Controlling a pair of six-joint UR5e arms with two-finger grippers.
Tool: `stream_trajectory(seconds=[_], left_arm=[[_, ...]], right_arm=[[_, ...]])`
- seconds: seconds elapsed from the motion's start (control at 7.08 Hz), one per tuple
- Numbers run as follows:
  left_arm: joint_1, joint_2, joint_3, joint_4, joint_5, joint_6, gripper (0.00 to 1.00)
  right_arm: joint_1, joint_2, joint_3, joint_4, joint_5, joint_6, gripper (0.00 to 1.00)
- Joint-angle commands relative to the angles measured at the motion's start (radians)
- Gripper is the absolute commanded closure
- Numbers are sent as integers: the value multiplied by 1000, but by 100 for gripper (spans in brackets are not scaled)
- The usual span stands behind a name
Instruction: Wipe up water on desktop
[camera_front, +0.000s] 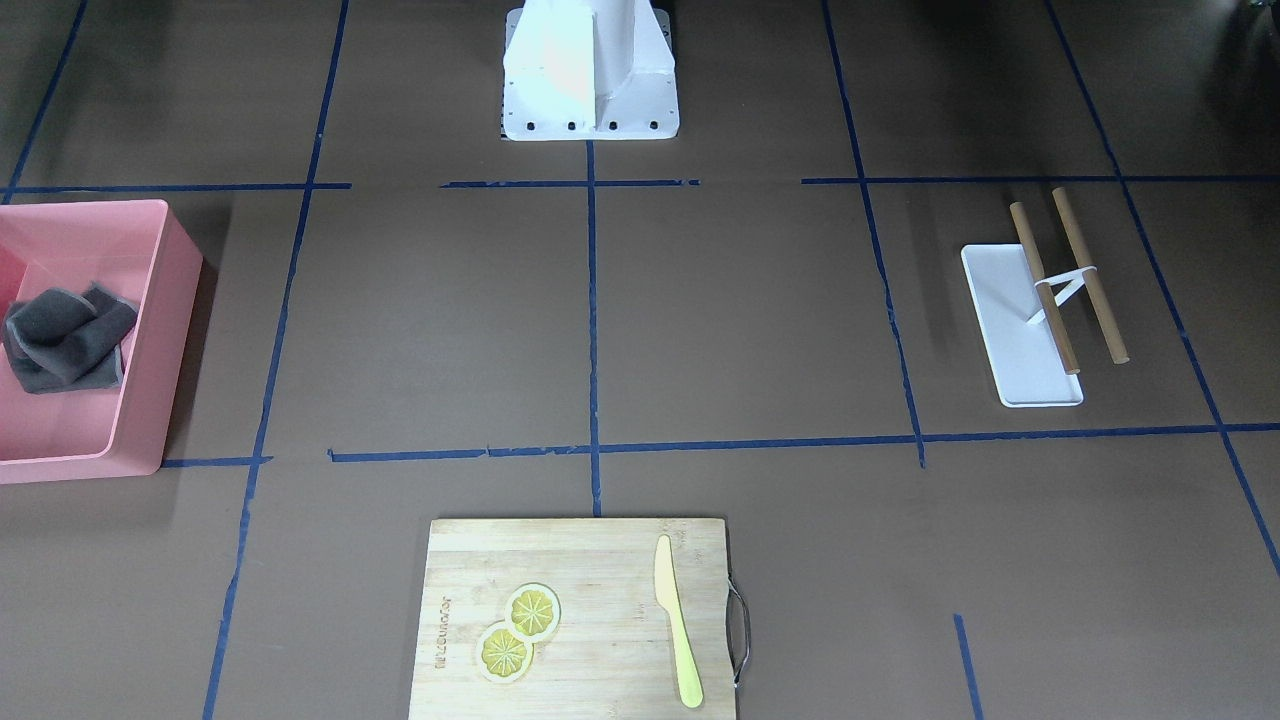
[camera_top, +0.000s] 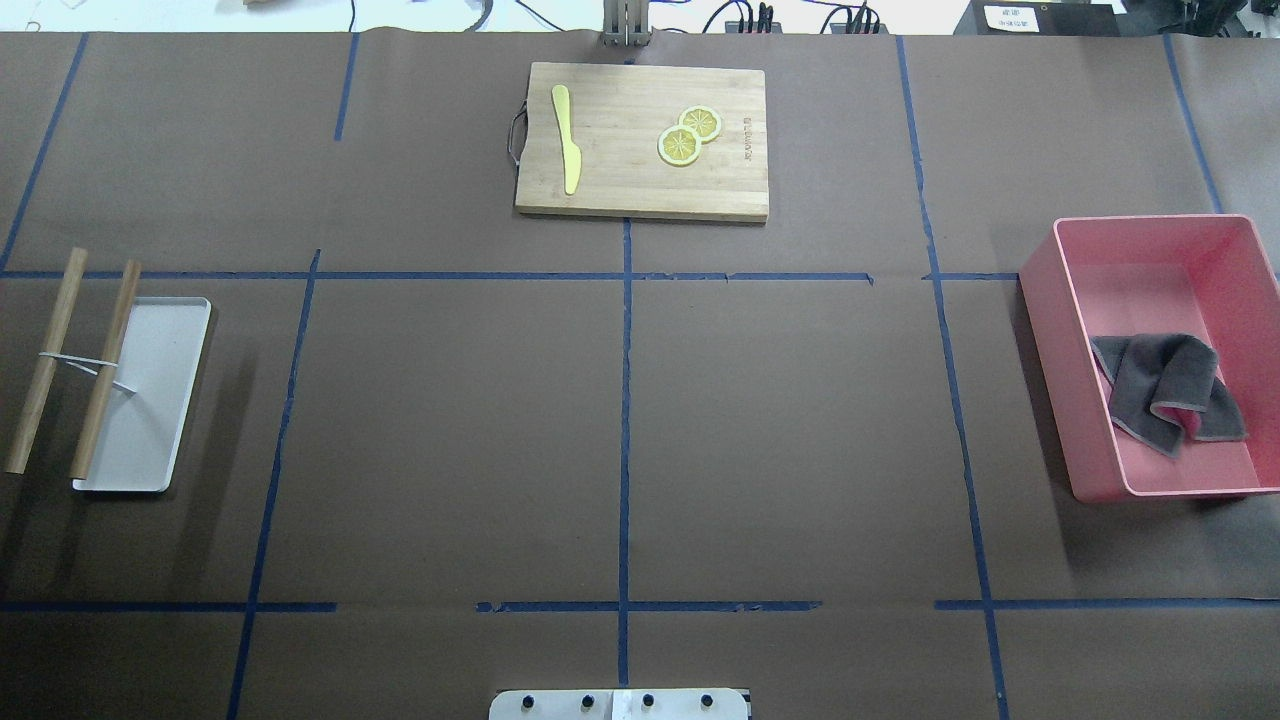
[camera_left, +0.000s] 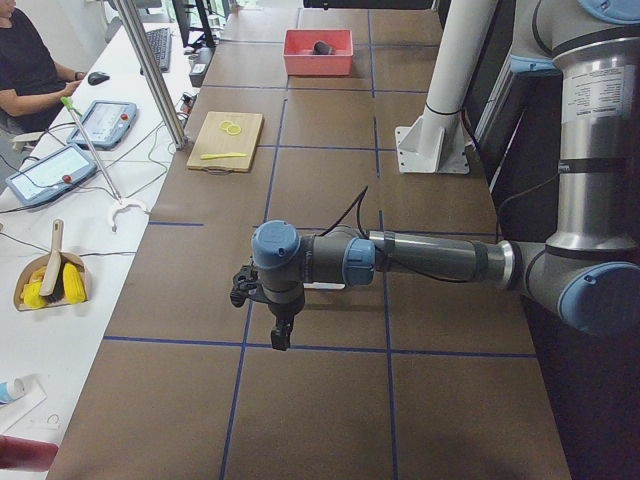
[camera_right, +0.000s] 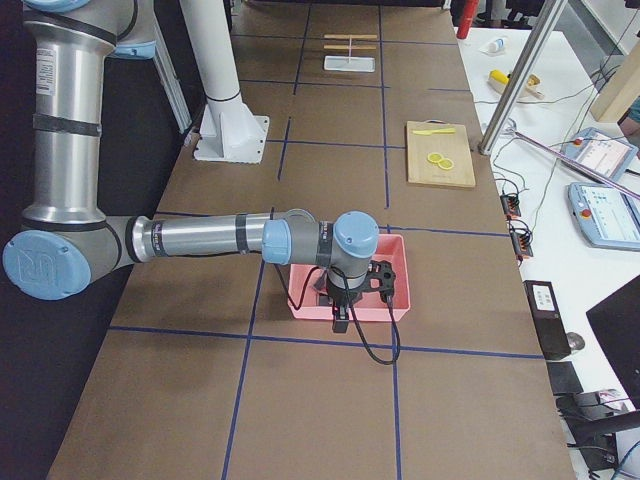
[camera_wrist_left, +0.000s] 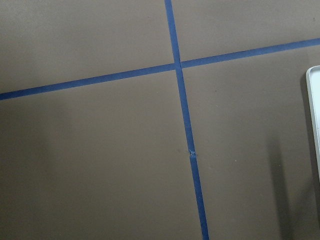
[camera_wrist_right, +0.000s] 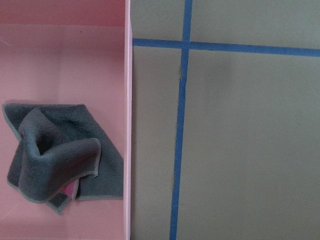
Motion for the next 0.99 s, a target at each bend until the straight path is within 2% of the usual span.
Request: stream_trajectory(seconds=[0.0,0.14,0.42,0.56,0.85], left_arm=[[0,3,-26,1,-1,1,0],[0,7,-25,0,-1,0,0],[-1,45,10,9,9,0,0],[-4,81,-2,9,11,0,0],[-1,98,9,6,11,0,0]], right_arm=[[-5,4,1,1,5,2,0],[-54,15,-8,-1,2,2,0],[-57,27,7,1,11,-5,0],[-69,44,56,1,29,-2,0],[-89,45,64,1,20,-2,0]])
